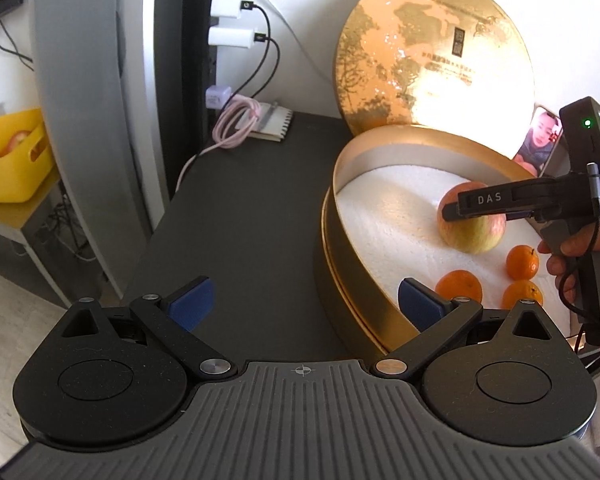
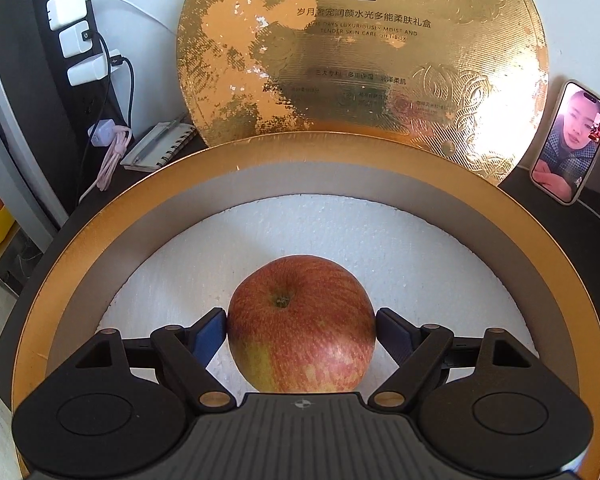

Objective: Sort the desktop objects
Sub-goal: 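Carry the apple over the gold box and lower it, then open the right gripper and raise it away from the box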

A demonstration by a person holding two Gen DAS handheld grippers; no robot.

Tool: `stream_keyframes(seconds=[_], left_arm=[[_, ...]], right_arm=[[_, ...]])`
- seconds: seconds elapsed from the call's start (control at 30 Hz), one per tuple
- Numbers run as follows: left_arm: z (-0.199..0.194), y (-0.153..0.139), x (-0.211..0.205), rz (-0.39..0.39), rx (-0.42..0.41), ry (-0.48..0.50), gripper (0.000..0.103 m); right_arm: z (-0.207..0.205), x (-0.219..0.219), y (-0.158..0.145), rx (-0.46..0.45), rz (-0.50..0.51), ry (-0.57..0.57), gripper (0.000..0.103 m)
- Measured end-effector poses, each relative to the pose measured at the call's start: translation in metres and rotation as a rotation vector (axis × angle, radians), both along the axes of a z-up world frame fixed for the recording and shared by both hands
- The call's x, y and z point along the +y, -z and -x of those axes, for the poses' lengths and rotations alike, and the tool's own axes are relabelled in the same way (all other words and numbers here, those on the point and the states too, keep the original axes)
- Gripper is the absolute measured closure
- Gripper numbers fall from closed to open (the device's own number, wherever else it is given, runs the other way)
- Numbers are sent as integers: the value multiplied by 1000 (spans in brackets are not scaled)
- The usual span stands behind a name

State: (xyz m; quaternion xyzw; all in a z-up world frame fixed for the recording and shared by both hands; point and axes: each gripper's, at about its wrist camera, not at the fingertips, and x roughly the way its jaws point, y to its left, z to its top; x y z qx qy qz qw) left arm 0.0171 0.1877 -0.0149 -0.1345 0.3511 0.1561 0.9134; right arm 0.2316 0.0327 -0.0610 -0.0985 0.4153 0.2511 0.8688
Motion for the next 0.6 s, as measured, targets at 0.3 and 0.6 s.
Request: stream_keyframes(seconds=[0.3,0.6], left_arm=[[15,-15,-14,-22,-27,-2,2],[17,-33,-43,-14,-68,-1,0]], right_arm=[[18,-21,-33,-84,-74,30,6],[62,-104,-72,-173,-262,131,0]])
